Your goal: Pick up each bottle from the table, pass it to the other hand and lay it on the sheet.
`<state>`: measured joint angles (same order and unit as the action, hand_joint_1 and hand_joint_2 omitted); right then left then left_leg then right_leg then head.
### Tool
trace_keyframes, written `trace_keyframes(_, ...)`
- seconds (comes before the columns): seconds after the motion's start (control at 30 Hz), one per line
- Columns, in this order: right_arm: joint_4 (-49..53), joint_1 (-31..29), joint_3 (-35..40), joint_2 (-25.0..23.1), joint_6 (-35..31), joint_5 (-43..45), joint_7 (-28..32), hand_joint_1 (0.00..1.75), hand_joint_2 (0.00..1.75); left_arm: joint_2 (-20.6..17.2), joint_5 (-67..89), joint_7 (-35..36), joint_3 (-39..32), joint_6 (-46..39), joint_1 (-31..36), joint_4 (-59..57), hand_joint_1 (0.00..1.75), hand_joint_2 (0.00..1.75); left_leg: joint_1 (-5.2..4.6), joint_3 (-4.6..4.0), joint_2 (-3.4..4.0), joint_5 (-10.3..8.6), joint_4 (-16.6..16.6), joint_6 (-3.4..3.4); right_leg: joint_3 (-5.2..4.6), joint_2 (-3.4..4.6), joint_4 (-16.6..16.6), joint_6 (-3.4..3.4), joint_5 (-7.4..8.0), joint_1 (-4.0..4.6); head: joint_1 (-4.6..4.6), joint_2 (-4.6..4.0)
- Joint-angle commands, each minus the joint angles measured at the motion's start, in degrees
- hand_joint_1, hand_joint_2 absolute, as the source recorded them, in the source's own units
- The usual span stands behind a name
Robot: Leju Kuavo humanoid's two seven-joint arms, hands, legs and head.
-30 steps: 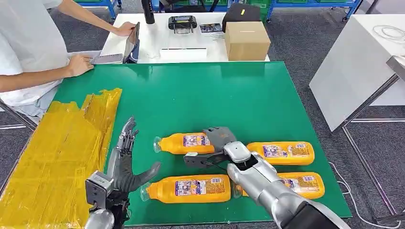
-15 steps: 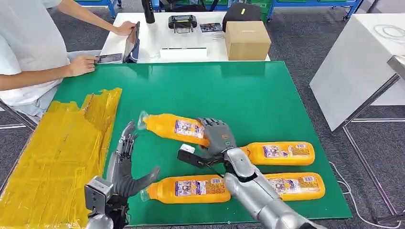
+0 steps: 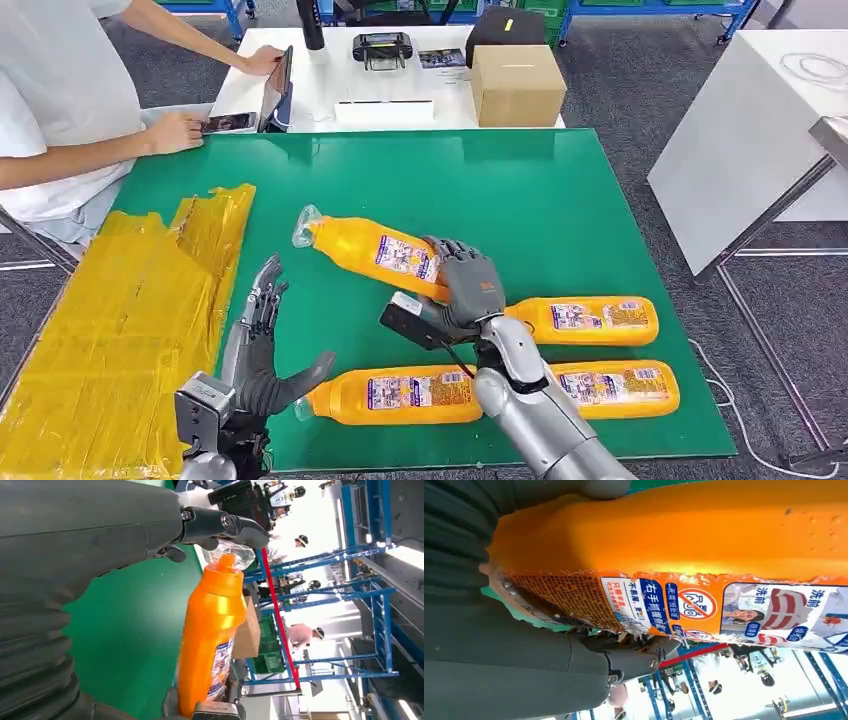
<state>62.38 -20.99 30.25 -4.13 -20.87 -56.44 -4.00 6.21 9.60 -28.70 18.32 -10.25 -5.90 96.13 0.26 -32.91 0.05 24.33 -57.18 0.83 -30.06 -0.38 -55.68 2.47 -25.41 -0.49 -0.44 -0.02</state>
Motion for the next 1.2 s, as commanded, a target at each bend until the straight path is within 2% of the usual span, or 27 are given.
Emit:
trace_keyframes(0.03,-0.09,-0.86,-2.31,0.02,-1.44,1.73,1.79,1.75,1.75,-0.37,0.04,0.35,0.71,-0.23,0.99,-1.06,0.00,1.75,0.01,0.03,-0.01,0.04,0.01,-0.01,0.04,0.00,0.02,-0.03,-0.03,0.01,0.00,0.00)
trace_keyframes(0.07,0.82,-0.12,-3.41,-0.37,-3.16,3.22,3.20,1.73,1.75,-0.44,0.04,0.36,0.87,-0.20,1.01,-1.16,0.00,1.75,0.02,0.04,0.00,0.06,0.01,-0.02,0.05,0.02,0.03,-0.04,-0.04,0.02,0.00,0.00)
trace_keyframes(0.1,7.02,4.85,-9.89,-3.24,-9.54,20.00,16.90,1.75,1.75,-0.34,-2.48,0.48,1.42,0.60,1.10,-2.20,0.00,1.75,0.01,0.02,-0.03,0.04,0.01,-0.02,0.03,-0.02,0.02,-0.04,-0.04,0.01,0.00,0.00)
trace_keyframes(0.13,12.10,7.96,-11.03,-3.15,-9.50,23.97,18.83,1.75,1.75,-0.39,-3.16,0.04,2.00,0.22,1.30,-3.41,0.00,1.75,0.00,0.02,-0.11,0.02,0.02,-0.02,0.04,-0.11,0.01,-0.03,-0.06,0.00,0.00,0.00)
trace_keyframes(0.27,18.73,12.52,-12.31,-2.81,-7.02,32.64,22.59,1.75,1.75,-0.84,-4.65,-0.81,2.69,-0.97,1.38,-4.67,0.00,1.75,0.02,-0.01,-0.32,0.08,0.02,-0.03,0.06,-0.24,0.05,-0.05,-0.13,0.02,-0.02,0.00)
trace_keyframes(0.4,16.47,12.81,-10.44,-1.09,6.31,42.62,22.43,1.75,1.75,-1.73,-6.71,-0.67,2.94,-0.58,1.42,-4.48,0.00,1.75,-0.02,-0.06,-0.23,0.04,0.05,-0.01,0.01,-0.15,0.05,-0.02,-0.06,-0.02,0.00,0.00)
trace_keyframes(0.43,14.38,12.20,-9.52,-0.80,4.77,39.63,22.40,1.75,1.75,-1.81,-7.07,-0.39,3.02,-0.16,1.65,-4.81,0.00,1.75,0.02,-0.04,-0.17,0.05,0.05,-0.02,0.01,-0.08,0.09,-0.04,-0.04,0.02,0.02,0.00)
trace_keyframes(0.47,12.51,12.03,-9.10,-1.51,9.40,42.89,21.39,1.75,1.75,-2.46,-8.54,3.71,3.75,2.21,2.62,-6.00,0.00,1.75,0.04,-0.03,-0.11,0.05,0.08,-0.03,0.01,-0.02,0.10,-0.05,-0.02,0.04,-0.02,0.00)
trace_keyframes(0.5,10.96,11.91,-8.71,-2.14,9.93,43.13,22.16,1.75,1.75,-2.33,-9.08,4.05,3.66,2.54,3.26,-7.18,0.00,1.75,0.02,-0.02,-0.04,0.03,0.09,-0.02,-0.02,0.00,0.10,-0.06,-0.01,0.02,0.00,0.00)
trace_keyframes(0.93,10.18,12.09,-6.45,-2.74,11.28,43.59,22.64,1.75,1.75,-2.20,-13.38,6.19,2.76,4.77,4.61,-9.37,0.00,1.75,0.06,-0.01,0.02,-0.02,0.10,-0.05,-0.02,0.03,0.13,-0.22,0.08,0.06,-0.02,0.00)
trace_keyframes(1.17,8.20,10.72,-3.55,-2.16,12.08,42.74,22.61,1.71,1.75,-2.46,-15.03,6.60,2.97,5.83,5.60,-10.14,0.00,1.75,0.05,-0.06,0.02,-0.04,0.09,-0.05,-0.07,0.03,0.10,-0.20,0.10,0.06,0.00,0.00)
trace_keyframes(1.2,6.05,9.18,-0.72,-1.52,14.36,40.22,21.33,1.73,1.75,-2.61,-15.14,6.51,3.39,6.42,6.40,-10.39,0.00,1.75,0.02,-0.06,0.02,-0.04,0.08,-0.04,-0.07,0.03,0.09,-0.19,0.09,0.03,0.00,0.00)
